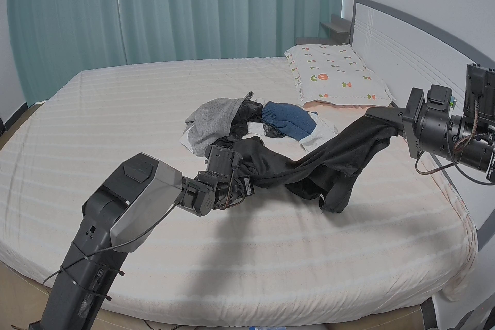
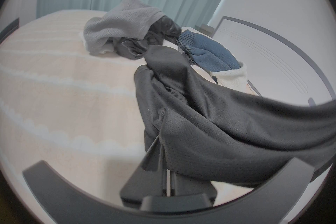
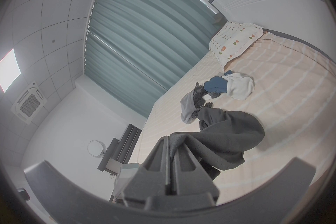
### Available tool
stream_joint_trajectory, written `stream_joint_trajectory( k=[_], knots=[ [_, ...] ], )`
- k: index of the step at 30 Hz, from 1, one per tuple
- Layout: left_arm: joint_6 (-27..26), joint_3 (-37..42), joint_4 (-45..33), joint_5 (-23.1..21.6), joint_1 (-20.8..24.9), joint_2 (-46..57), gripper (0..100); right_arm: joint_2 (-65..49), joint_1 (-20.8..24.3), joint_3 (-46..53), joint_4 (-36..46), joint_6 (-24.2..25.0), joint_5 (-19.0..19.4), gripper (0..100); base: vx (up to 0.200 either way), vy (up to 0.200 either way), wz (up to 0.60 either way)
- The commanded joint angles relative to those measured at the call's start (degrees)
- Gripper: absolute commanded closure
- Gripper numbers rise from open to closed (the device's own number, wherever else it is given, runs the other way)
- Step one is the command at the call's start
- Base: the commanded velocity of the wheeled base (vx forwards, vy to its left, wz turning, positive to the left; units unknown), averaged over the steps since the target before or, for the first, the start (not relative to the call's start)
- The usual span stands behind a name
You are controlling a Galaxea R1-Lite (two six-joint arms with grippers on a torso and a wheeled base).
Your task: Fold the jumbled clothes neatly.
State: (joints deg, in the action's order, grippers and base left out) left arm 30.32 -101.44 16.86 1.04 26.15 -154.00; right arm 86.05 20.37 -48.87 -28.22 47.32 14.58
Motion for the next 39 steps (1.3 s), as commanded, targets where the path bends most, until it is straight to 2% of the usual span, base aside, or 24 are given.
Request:
stream_joint_trajectory(
  k=[1,6,9,17,19,20,21,23,25,28,34,39],
  knots=[
    [2.73,12.49,-0.69,-0.77,-0.31,13.64,100,3.77,-1.21,-0.08,-0.08,-0.04,0.19,100,0.0,0.0,0.0],
    [5.63,20.14,-1.83,-0.07,-0.31,24.28,100,7.29,-0.95,0.44,-0.08,-0.04,0.19,100,0.0,0.0,0.0],
    [7.39,26.29,-1.74,-1.04,-0.48,32.89,100,10.63,-1.12,0.44,-2.72,0.05,-0.34,100,0.0,0.0,0.0],
    [7.3,30.69,-1.3,-3.94,-1.45,42.38,100,13.61,-1.3,-0.7,-12.91,-0.65,-3.15,100,0.0,0.0,0.0],
    [7.39,34.9,-0.78,-7.36,-1.45,47.22,100,13.18,-3.06,-2.54,-15.81,-0.57,-3.51,100,0.0,0.0,0.0],
    [7.39,34.9,-0.78,-7.36,-1.45,47.22,100,13.18,-3.06,-2.54,-15.81,-0.57,-3.51,100,0.0,0.0,0.0],
    [9.32,38.42,-0.69,-11.14,-1.36,50.38,100,12.38,-4.37,-1.75,-17.22,-0.04,-2.8,100,0.0,0.0,0.0],
    [12.4,41.5,-0.69,-15.01,-1.28,52.75,100,12.65,-4.99,0.09,-18.01,0.05,-2.45,100,0.0,0.0,0.0],
    [14.15,44.22,-0.6,-17.3,-1.28,54.34,100,13.61,-5.08,2.91,-18.62,0.05,-2.1,100,0.0,0.0,0.0],
    [14.42,48.44,0.54,-17.74,-0.75,55.04,100,15.46,-4.46,5.98,-19.85,0.49,-1.75,100,0.0,0.0,0.0],
    [16.35,57.76,12.32,-17.38,1.54,55.3,100,17.66,-3.23,9.76,-22.32,4.44,-1.57,100,0.0,0.0,0.0],
    [19.08,61.18,15.48,-17.91,1.62,55.39,100,18.89,-2.09,10.02,-22.93,7.08,-1.84,100,0.0,0.0,0.0]
  ],
)
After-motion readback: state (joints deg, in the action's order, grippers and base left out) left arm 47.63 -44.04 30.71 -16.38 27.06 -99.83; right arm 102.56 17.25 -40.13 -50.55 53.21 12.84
